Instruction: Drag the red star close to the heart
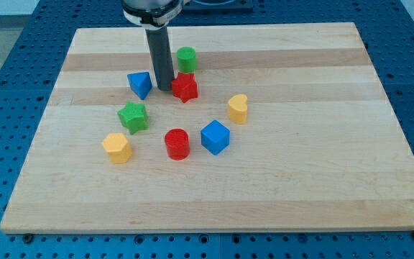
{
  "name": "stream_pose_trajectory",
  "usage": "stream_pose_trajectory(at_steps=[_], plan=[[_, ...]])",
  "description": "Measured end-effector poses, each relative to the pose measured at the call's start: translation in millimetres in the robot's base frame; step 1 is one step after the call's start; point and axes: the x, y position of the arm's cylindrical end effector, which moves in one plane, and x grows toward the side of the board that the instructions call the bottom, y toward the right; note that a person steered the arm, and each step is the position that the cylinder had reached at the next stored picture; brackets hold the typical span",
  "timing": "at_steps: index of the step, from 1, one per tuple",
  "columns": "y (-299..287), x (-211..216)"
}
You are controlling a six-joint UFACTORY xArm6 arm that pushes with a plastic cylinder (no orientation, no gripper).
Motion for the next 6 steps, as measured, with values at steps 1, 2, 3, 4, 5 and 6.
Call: stream_pose_trajectory(at_steps=[1, 2, 3, 4, 5, 6], plan=[[-4.1, 9.4], [-3.9, 12.3], [23.4, 13.0], [52.0, 11.1], [86.6, 9.4], [116.0, 9.3]])
